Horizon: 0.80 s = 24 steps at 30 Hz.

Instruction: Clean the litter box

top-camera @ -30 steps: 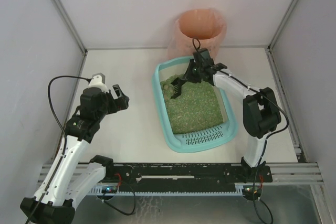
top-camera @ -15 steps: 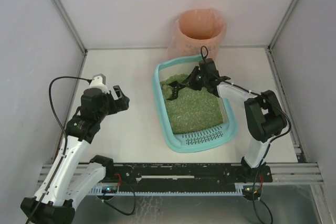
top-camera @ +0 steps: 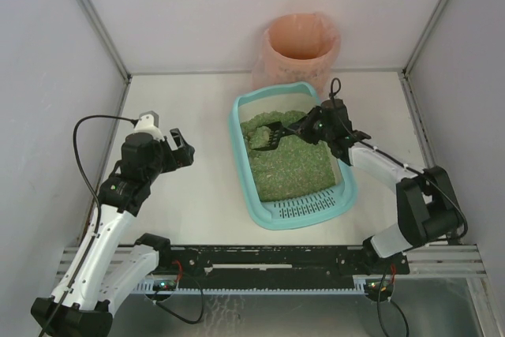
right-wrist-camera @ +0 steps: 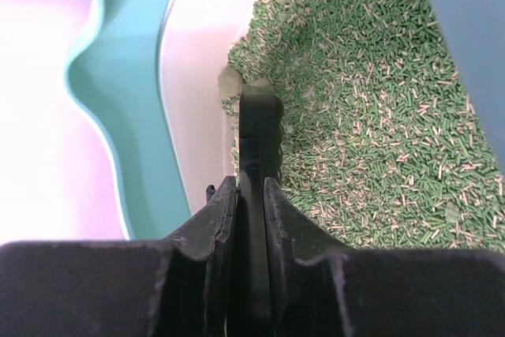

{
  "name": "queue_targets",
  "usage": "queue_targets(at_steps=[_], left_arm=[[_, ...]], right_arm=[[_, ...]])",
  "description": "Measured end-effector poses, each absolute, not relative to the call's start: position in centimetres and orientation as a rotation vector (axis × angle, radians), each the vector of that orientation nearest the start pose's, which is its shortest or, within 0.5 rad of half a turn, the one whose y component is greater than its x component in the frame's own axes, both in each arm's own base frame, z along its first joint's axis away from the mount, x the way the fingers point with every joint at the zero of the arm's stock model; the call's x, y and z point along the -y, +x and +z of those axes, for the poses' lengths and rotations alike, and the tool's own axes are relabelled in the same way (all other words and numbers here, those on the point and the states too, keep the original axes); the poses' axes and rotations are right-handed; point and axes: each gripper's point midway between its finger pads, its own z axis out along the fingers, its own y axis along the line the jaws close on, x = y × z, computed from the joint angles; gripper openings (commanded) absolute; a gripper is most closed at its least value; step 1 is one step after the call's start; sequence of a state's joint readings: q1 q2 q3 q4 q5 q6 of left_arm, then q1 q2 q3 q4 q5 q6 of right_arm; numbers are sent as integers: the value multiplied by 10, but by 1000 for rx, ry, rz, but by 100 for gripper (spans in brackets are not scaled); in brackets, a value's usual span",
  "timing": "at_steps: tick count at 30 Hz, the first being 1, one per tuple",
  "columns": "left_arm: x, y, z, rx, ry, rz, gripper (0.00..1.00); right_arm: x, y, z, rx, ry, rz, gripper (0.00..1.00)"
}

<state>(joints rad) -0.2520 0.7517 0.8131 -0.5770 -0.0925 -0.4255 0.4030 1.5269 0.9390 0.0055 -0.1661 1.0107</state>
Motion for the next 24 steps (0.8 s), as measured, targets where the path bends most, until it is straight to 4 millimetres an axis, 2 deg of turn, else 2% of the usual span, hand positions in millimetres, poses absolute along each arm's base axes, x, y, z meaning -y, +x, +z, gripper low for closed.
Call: queue_targets(at_steps=[10,15,18,24], left_arm=[[68,258,212,-2086,-238,-315,92],[68,258,212,-2086,-238,-315,92],[68,258,212,-2086,-238,-315,92],[68,259,213,-2085,-237,-318,92]], right_arm=[[-190,351,178,-2104,618,999,0],[-160,332,195,-1984,619,1105,0],[-147,318,197,-1903,643,1195,0],[-148,296,203,-1843,655,1366,0]])
